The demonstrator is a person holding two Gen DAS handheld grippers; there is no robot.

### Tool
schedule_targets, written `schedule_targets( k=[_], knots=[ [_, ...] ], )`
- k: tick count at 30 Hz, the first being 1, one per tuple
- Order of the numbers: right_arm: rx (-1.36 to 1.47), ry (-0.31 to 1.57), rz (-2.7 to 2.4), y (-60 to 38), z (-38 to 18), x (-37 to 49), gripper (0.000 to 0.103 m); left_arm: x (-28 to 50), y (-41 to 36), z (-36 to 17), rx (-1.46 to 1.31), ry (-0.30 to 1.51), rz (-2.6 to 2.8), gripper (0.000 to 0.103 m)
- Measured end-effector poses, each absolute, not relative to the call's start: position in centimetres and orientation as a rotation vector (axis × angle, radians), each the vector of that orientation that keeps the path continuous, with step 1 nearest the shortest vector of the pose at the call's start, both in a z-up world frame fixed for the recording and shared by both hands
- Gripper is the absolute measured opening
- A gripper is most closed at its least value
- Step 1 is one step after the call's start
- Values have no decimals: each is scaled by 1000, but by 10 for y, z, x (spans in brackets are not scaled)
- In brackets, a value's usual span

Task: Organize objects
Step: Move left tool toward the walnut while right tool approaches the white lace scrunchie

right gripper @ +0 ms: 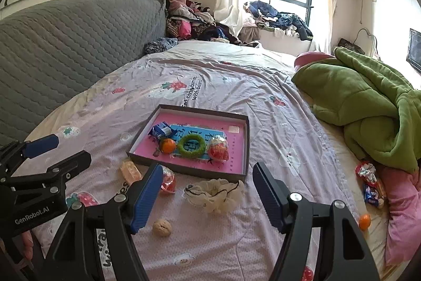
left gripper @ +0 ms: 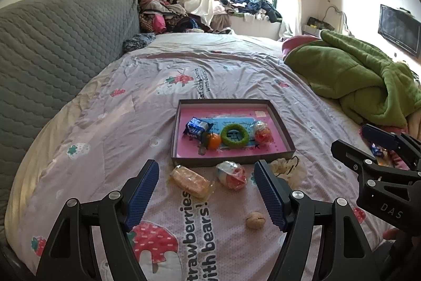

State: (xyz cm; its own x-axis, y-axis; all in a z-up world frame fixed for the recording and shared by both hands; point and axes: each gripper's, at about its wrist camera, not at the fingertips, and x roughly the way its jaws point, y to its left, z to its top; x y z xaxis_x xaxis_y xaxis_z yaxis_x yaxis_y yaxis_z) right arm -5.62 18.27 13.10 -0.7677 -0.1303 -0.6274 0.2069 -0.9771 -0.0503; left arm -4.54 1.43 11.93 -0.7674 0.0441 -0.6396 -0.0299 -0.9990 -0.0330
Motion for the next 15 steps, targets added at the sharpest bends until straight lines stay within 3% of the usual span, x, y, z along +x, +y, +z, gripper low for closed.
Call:
schedule_targets(
  k=[15],
  knots=[
    [976,192,-2772,181,125,-46,70,-46,7,98,-1128,-17,2913,76]
  ],
)
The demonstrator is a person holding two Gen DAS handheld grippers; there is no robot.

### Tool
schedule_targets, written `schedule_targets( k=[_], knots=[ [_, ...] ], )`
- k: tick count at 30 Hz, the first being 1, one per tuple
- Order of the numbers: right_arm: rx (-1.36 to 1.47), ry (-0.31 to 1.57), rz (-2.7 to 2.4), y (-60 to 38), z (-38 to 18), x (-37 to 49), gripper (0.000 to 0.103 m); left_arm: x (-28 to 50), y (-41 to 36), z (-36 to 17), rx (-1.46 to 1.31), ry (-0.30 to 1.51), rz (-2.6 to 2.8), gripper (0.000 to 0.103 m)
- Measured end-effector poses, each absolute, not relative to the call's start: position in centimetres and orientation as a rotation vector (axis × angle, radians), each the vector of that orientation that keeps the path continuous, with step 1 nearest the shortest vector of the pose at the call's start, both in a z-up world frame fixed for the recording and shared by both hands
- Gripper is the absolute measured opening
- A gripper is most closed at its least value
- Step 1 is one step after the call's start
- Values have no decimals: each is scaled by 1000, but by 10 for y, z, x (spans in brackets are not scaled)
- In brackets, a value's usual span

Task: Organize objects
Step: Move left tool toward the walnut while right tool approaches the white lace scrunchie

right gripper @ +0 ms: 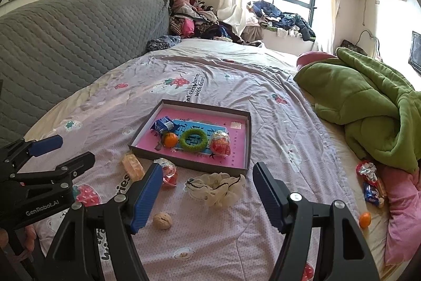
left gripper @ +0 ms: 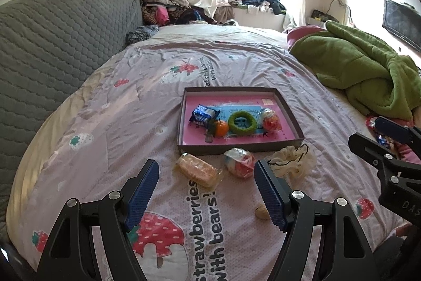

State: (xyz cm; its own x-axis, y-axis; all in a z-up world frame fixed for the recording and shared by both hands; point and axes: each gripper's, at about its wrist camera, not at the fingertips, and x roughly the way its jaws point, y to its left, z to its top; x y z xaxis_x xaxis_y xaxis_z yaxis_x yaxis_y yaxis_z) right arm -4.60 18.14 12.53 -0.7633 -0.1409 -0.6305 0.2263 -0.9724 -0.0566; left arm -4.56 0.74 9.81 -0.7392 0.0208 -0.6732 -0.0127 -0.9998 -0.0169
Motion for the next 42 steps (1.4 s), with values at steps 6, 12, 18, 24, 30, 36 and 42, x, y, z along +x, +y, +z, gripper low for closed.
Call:
schedule_targets(
  k=[6,12,18,24,30,36,42],
  knots=[
    [982,205,-2762,177,119,-44,70,-47,6,88,-1160,-13,2905,76],
    [1008,207,-2755,180,110,-45,70,-47,8,83,-1178,0,2893,76],
    [1029,207,-2754,183,101,-46,70,-47,11,76,-1194,13,2879,76],
    [1050,206,-2749,186,93,-48,70,-46,19,63,-1214,48,2847,76],
    [1070,204,-2748,188,86,-49,70,-46,23,48,-1230,74,2831,76],
    [1100,213,-2742,188,76,-52,70,-43,26,34,-1243,52,2791,76],
    [1125,220,-2733,188,66,-55,70,-43,33,26,-1250,67,2765,76]
  ],
)
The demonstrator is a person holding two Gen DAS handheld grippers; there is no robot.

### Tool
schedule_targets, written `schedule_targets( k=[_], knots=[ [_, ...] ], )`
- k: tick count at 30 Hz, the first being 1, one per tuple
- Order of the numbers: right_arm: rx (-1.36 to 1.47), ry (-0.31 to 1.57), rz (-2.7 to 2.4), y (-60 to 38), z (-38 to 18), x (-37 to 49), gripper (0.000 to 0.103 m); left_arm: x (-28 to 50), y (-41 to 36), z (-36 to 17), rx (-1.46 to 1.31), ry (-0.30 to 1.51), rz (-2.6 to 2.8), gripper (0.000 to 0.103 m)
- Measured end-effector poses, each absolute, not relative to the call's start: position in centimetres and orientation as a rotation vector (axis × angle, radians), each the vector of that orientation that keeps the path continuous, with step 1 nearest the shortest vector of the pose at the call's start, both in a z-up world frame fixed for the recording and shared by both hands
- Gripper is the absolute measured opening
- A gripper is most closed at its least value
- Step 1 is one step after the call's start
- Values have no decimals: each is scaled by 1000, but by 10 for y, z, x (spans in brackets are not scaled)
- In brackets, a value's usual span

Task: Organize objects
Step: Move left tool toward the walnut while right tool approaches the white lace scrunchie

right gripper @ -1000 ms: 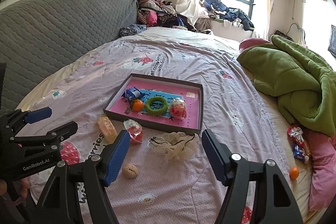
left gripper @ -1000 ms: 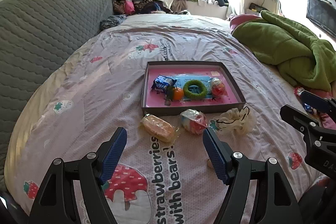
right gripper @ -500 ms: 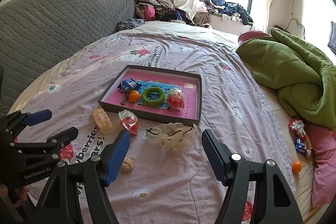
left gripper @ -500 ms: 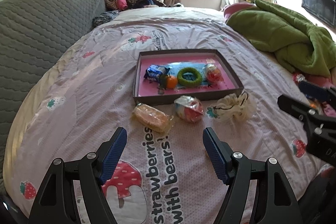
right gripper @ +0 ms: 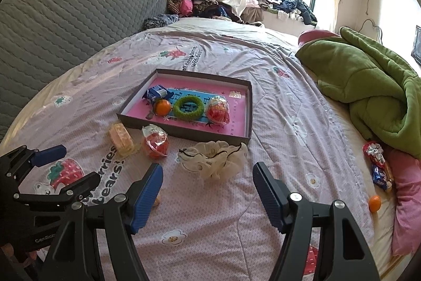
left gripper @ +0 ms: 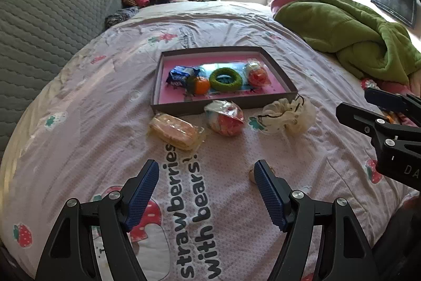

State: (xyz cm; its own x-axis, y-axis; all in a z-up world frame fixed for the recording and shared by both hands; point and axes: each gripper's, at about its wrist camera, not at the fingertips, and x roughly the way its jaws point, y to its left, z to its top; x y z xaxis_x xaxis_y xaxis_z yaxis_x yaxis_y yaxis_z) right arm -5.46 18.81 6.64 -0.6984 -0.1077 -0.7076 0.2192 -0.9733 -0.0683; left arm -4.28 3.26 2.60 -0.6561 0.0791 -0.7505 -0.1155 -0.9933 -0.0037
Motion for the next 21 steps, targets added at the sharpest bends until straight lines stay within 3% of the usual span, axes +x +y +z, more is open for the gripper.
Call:
schedule_targets(
  k=[21],
  knots=[
    [1192,180,-2727,201,41,-68,70,-40,65,-6,-1187,110,2657,76]
  ],
)
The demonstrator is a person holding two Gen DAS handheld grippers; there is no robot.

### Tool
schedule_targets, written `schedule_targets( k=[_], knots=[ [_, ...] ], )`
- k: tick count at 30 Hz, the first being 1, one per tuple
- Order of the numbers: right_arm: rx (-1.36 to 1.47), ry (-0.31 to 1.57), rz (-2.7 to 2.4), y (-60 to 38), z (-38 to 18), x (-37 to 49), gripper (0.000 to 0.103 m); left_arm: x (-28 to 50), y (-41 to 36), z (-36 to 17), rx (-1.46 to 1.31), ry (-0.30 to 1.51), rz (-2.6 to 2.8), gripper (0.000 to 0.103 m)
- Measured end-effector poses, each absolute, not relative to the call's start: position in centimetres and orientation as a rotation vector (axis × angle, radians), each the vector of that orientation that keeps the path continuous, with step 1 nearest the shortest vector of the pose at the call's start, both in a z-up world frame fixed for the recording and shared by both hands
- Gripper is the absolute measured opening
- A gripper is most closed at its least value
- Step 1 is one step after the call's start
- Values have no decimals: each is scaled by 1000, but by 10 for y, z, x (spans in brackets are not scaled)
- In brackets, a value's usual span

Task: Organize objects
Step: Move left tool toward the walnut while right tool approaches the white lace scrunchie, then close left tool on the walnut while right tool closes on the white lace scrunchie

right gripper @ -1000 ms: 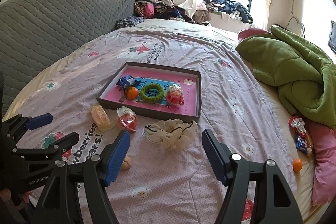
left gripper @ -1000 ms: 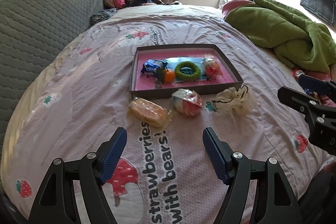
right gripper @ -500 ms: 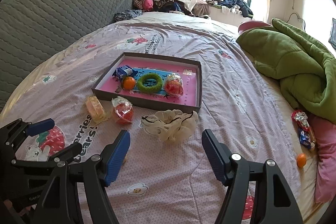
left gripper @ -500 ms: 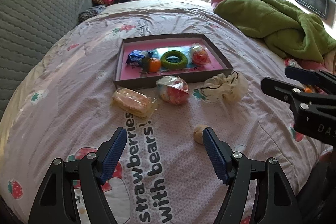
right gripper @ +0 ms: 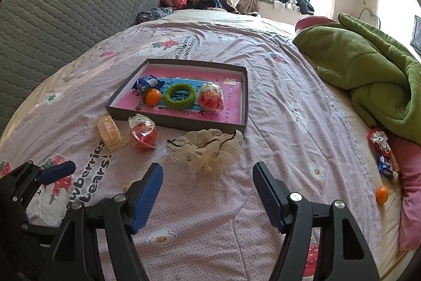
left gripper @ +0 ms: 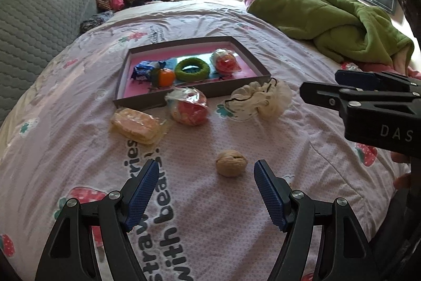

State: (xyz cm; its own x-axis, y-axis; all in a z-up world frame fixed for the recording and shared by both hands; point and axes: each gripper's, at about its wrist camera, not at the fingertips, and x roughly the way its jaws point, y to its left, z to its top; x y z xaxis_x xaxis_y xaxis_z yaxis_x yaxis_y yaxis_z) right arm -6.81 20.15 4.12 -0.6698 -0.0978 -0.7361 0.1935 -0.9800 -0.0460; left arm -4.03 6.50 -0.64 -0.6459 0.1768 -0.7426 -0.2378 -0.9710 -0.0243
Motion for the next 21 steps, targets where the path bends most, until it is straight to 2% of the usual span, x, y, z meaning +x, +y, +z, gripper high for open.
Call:
schedule_targets(
  k=[21],
  knots=[
    [1231,61,-2748,216,18,-105,70,-51,80,-30,-1181,102,2599,76]
  ],
)
